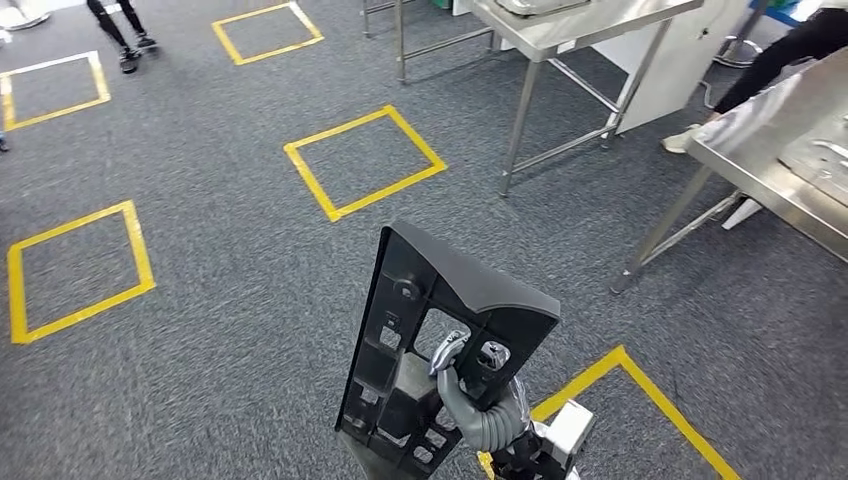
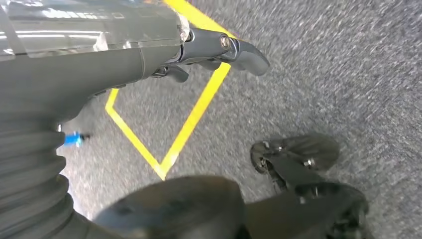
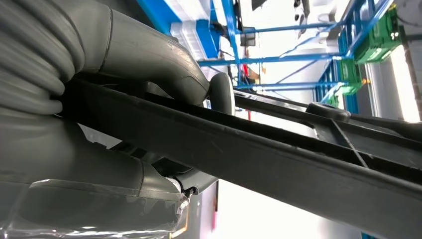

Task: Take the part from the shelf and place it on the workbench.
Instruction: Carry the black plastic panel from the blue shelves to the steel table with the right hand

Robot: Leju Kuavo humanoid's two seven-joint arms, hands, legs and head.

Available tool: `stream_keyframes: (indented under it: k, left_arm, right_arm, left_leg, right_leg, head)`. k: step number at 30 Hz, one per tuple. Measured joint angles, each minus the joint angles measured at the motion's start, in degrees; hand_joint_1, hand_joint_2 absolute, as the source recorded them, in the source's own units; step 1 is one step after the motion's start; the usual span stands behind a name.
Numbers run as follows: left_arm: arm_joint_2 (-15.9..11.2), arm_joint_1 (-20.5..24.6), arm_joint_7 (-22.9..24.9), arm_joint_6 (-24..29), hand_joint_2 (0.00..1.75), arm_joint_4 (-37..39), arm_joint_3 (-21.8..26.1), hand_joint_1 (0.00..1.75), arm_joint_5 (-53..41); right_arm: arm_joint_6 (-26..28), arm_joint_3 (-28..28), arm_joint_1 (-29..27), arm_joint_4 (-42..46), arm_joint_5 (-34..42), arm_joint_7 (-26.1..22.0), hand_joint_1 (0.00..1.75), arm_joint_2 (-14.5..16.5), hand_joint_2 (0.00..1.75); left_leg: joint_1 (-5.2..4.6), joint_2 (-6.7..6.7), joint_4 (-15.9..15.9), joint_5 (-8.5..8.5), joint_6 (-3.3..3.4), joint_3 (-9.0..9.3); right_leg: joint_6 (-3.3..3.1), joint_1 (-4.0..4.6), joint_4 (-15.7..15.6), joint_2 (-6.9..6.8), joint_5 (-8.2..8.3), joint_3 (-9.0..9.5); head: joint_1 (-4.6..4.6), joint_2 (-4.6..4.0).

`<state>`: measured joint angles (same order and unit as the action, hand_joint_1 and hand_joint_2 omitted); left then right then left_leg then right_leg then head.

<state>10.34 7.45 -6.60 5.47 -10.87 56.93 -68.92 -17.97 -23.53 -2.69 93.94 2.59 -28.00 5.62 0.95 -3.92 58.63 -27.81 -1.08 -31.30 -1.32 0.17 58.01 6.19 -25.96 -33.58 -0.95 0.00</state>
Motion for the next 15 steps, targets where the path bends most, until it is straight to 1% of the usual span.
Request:
stream_keyframes:
  k: [1, 2, 3, 4, 5, 6, 7, 8, 9, 10, 11, 12, 13, 14, 15]
  left_arm:
    - [-0.12, -0.08, 0.14, 0.02, 1.75, -0.01, 0.02, 0.0, -0.03]
    - [-0.19, -0.08, 0.27, 0.08, 1.75, -0.01, 0.03, 0.0, -0.06]
    - [-0.26, -0.05, 0.41, 0.15, 1.75, -0.02, 0.03, 0.0, -0.08]
    - [-0.3, -0.06, 0.52, 0.27, 1.75, -0.02, 0.04, 0.0, -0.1]
    - [-0.33, -0.16, 0.61, 0.42, 1.75, -0.03, 0.05, 0.0, -0.12]
    - [-0.37, -0.33, 0.67, 0.55, 1.75, -0.03, 0.08, 0.0, -0.11]
    - [-0.42, -0.51, 0.71, 0.68, 1.75, -0.04, 0.11, 0.0, -0.1]
    - [-0.48, -0.68, 0.72, 0.77, 1.75, -0.04, 0.14, 0.0, -0.09]
    - [-0.54, -0.78, 0.73, 0.8, 1.75, -0.04, 0.15, 0.0, -0.11]
    - [-0.6, -0.81, 0.75, 0.82, 1.75, -0.04, 0.15, 0.0, -0.16]
    - [-0.64, -0.82, 0.77, 0.82, 1.75, -0.04, 0.14, 0.0, -0.26]
    - [-0.66, -0.83, 0.78, 0.81, 1.75, -0.04, 0.14, 0.0, -0.4]
    - [-0.67, -0.84, 0.78, 0.79, 1.75, -0.04, 0.14, 0.0, -0.52]
    - [-0.67, -0.88, 0.77, 0.76, 1.75, -0.04, 0.14, 0.0, -0.64]
    - [-0.7, -0.91, 0.73, 0.71, 1.75, -0.04, 0.14, 0.0, -0.72]
  right_arm:
    - [0.02, -0.07, 0.15, -0.11, 0.12, -0.14, 1.36, 0.07, 1.75]
    - [0.04, -0.14, 0.19, -0.18, 0.21, -0.25, 1.36, 0.12, 1.75]
    - [0.04, -0.16, 0.12, -0.18, 0.26, -0.34, 1.36, 0.14, 1.75]
    - [0.03, -0.16, 0.06, -0.15, 0.3, -0.39, 1.36, 0.15, 1.75]
    - [0.01, -0.16, 0.07, -0.13, 0.32, -0.41, 1.36, 0.18, 1.75]
    - [-0.02, -0.16, 0.1, -0.13, 0.34, -0.43, 1.36, 0.19, 1.75]
    - [-0.03, -0.16, 0.12, -0.13, 0.36, -0.44, 1.36, 0.21, 1.75]
    - [-0.03, -0.16, 0.11, -0.17, 0.36, -0.44, 1.36, 0.22, 1.75]
    - [-0.03, -0.16, 0.04, -0.23, 0.36, -0.44, 1.36, 0.22, 1.75]
    - [-0.01, -0.16, -0.06, -0.29, 0.36, -0.44, 1.36, 0.22, 1.75]
    - [0.01, -0.16, -0.15, -0.36, 0.37, -0.49, 1.36, 0.22, 1.75]
    - [0.03, -0.16, -0.22, -0.41, 0.37, -0.58, 1.36, 0.22, 1.75]
    - [0.08, -0.16, -0.25, -0.43, 0.38, -0.72, 1.36, 0.22, 1.75]
    - [0.15, -0.16, -0.25, -0.44, 0.38, -0.88, 1.36, 0.22, 1.75]
    - [0.27, -0.16, -0.22, -0.44, 0.38, -1.1, 1.36, 0.23, 1.75]
  left_leg:
    - [-0.05, -0.55, -0.87, -0.12, 0.28, 0.3]
    - [-0.13, -0.21, -1.22, -0.09, 0.56, 0.37]
    - [-0.1, 0.35, -1.28, 0.08, 0.92, 0.4]
    - [-0.01, 0.94, -1.5, 0.24, 1.3, 0.46]
    - [0.09, 1.69, -1.73, 0.4, 1.63, 0.53]
    - [0.14, 2.5, -1.91, 0.48, 1.9, 0.58]
    - [0.0, 3.3, -1.95, 0.45, 2.07, 0.6]
    - [-0.12, 4.16, -1.94, 0.38, 2.17, 0.6]
    - [-0.2, 4.98, -1.94, 0.3, 2.22, 0.62]
    - [-0.25, 5.77, -1.93, 0.19, 2.21, 0.68]
    - [-0.26, 6.52, -1.92, 0.05, 2.15, 0.81]
    - [-0.26, 7.19, -1.92, -0.12, 2.05, 1.02]
    - [-0.3, 7.79, -1.93, -0.31, 1.89, 1.29]
    - [-0.44, 8.34, -1.89, -0.54, 1.65, 1.53]
    - [-0.56, 8.82, -1.88, -0.74, 1.39, 1.73]
  right_leg:
    - [0.36, -0.09, 0.04, 0.56, 0.11, -0.31]
    - [0.75, -0.16, 0.02, 1.15, 0.28, -0.57]
    - [1.1, -0.23, -0.01, 1.37, 0.35, -0.74]
    - [1.39, -0.13, 0.38, 0.68, 0.05, -0.97]
    - [1.63, 0.0, 1.75, -0.65, -0.84, -1.63]
    - [1.82, 0.08, 4.29, -2.41, -2.33, -2.83]
    - [2.0, 0.07, 7.87, -4.1, -4.18, -4.56]
    - [2.17, -0.09, 11.97, -5.05, -5.97, -6.58]
    - [2.31, -0.27, 15.2, -5.51, -7.02, -8.17]
    - [2.43, -0.43, 16.66, -5.77, -7.08, -8.89]
    - [2.51, -0.56, 15.75, -6.03, -6.04, -8.39]
    - [2.51, -0.64, 12.44, -6.55, -4.15, -6.64]
    - [2.39, -0.58, 7.97, -7.79, -2.31, -4.28]
    - [2.15, -0.34, 4.0, -9.01, -1.0, -2.18]
    - [1.84, -0.12, 1.29, -9.88, -0.33, -0.8]
  head:
    - [-0.01, 0.0]
    - [-0.01, 0.0]
    - [-0.01, 0.0]
    - [0.0, 0.0]
    - [0.01, 0.0]
    - [0.01, 0.0]
    - [0.02, 0.0]
    - [0.01, 0.0]
    - [0.01, 0.0]
    - [0.01, 0.0]
    - [0.01, 0.0]
    - [0.01, 0.0]
    - [0.01, 0.0]
    - [0.01, 0.0]
    - [0.01, 0.0]
